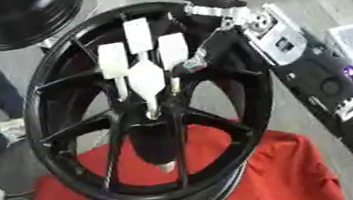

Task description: Pull the pin out of the wheel hub.

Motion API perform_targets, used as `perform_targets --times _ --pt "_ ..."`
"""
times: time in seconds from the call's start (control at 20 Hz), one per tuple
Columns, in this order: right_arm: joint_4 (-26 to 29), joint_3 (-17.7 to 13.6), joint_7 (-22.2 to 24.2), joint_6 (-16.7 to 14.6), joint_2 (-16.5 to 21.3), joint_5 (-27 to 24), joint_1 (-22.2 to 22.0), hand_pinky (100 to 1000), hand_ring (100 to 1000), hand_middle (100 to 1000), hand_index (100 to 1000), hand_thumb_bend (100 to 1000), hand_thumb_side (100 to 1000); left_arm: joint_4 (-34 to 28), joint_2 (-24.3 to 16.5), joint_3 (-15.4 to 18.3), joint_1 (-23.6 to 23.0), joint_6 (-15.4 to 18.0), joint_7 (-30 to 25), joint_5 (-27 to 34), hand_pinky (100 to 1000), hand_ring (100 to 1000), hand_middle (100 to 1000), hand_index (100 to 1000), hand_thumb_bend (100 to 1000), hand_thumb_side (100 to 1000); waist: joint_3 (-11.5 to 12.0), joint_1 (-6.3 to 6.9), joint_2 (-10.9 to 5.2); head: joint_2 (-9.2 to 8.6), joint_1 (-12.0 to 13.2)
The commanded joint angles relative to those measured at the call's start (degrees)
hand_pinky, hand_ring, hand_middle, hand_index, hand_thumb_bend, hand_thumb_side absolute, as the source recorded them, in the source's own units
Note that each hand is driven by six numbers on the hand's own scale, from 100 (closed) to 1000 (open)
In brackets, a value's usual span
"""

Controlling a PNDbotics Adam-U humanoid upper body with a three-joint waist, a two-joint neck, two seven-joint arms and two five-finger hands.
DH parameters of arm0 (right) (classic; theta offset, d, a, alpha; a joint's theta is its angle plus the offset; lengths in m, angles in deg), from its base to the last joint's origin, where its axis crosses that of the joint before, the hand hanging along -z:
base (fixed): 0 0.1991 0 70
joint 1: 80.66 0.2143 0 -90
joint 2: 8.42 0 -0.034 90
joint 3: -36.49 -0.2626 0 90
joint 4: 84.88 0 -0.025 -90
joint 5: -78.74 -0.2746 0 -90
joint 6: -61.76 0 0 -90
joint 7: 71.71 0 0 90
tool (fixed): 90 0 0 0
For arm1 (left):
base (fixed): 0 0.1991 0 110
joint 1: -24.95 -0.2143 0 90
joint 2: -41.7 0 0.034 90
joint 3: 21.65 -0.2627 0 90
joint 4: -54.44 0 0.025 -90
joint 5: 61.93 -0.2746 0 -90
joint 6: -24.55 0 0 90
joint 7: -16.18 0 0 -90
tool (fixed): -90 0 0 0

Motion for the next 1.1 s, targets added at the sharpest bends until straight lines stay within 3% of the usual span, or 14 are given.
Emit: perform_targets --times 0.05,0.1,0.4,0.6,0.65,1.1 --pt "0.39 -0.31 -1.10 0.02 0.60 -0.18 0.92 782 739 575 625 544 251 -0.52 -0.56 -0.15 0.60 0.10 -0.18 -0.01 686 835 697 674 269 823 -0.08 0.14 -0.70 -0.10 -0.09" --pt "0.43 -0.33 -1.48 0.05 0.59 -0.20 0.95 776 726 546 569 520 235 -0.52 -0.56 -0.14 0.61 0.10 -0.17 -0.01 686 835 697 674 269 823 -0.08 0.14 -0.71 -0.10 -0.08" --pt "0.87 -0.41 -4.48 0.46 0.63 -0.95 1.02 764 711 530 436 386 166 -0.51 -0.58 -0.12 0.60 0.10 -0.16 0.00 686 835 697 674 269 823 -0.10 0.13 -0.75 -0.10 0.02" --pt "1.19 -0.20 -5.59 0.60 0.68 -1.36 1.02 764 711 529 432 382 164 -0.49 -0.57 -0.14 0.60 0.09 -0.18 -0.01 686 835 697 674 269 823 -0.10 0.12 -0.75 -0.10 0.05" --pt "1.23 -0.18 -5.66 0.62 0.69 -1.39 1.03 763 712 537 409 335 122 -0.49 -0.57 -0.14 0.60 0.09 -0.18 -0.01 686 836 697 674 270 823 -0.10 0.12 -0.76 -0.10 0.05" --pt "5.19 -0.50 -5.29 1.22 3.40 -4.64 3.07 767 715 543 393 336 119 -0.41 -0.70 -0.02 0.46 0.07 -0.08 0.02 686 837 697 674 271 822 -0.39 -0.03 -1.12 -0.10 0.25"
